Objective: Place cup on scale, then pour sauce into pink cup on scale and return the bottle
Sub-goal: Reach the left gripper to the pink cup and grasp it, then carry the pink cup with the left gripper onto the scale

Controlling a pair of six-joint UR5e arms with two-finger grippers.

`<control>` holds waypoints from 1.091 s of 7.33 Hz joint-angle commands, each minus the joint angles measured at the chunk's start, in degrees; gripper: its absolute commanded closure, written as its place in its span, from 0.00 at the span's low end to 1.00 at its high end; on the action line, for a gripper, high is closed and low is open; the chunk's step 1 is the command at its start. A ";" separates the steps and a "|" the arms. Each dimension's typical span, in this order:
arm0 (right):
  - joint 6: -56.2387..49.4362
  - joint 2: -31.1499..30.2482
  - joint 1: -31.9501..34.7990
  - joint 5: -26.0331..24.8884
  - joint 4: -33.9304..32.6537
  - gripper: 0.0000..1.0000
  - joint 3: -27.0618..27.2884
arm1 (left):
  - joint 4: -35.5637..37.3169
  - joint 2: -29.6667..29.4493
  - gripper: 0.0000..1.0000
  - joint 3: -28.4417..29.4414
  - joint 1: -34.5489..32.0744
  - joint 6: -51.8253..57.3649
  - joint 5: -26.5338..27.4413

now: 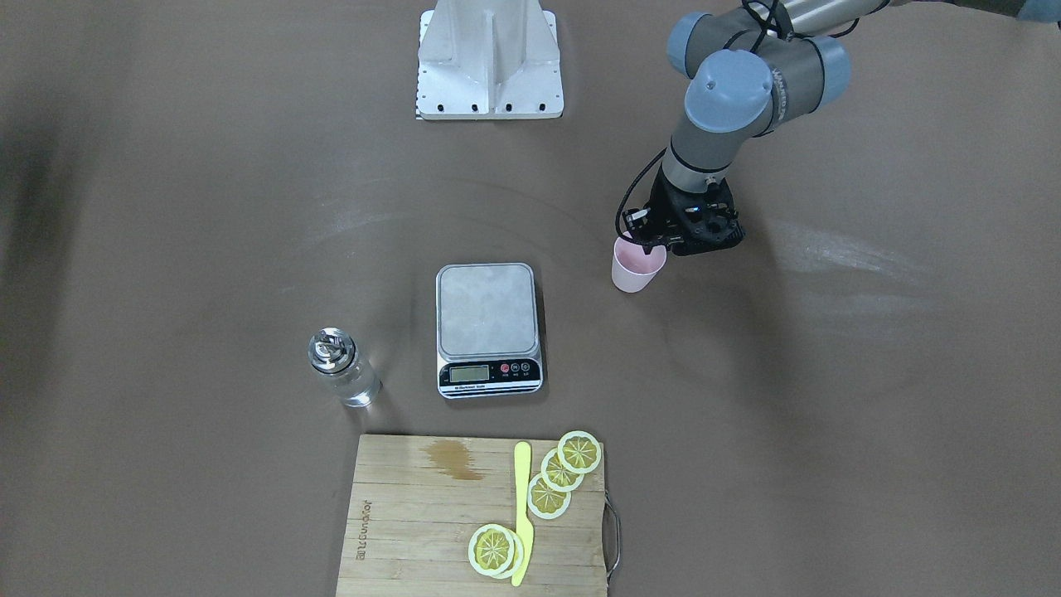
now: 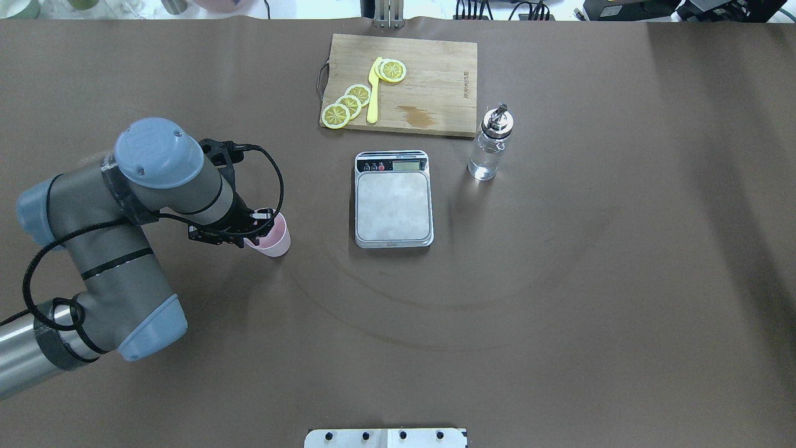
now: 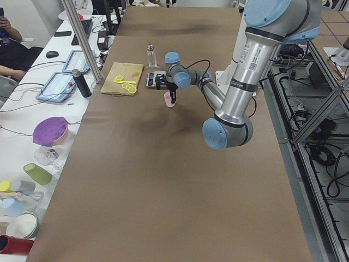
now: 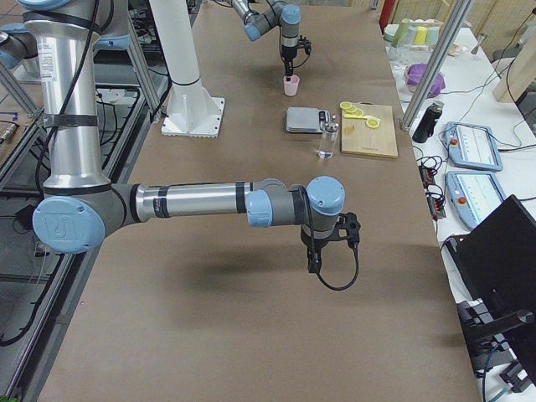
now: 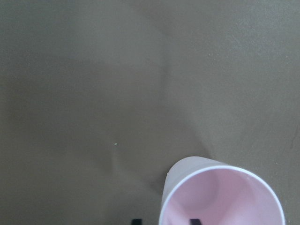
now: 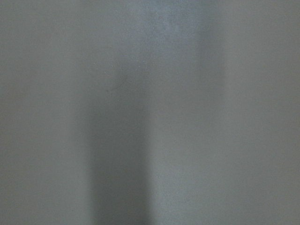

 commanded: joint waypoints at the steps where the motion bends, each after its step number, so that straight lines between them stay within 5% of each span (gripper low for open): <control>1: 0.00 0.00 0.00 0.00 0.00 0.00 0.08 | -0.90 -0.27 1.00 0.17 -0.70 0.14 -0.10; 4: -0.44 0.09 0.00 2.27 0.61 0.00 0.17 | 3.19 -7.01 1.00 -0.10 -6.59 -0.99 -6.07; 8: 0.00 3.50 -2.53 1.85 5.71 0.00 2.43 | 4.36 -20.62 1.00 9.88 -6.16 -9.78 -5.90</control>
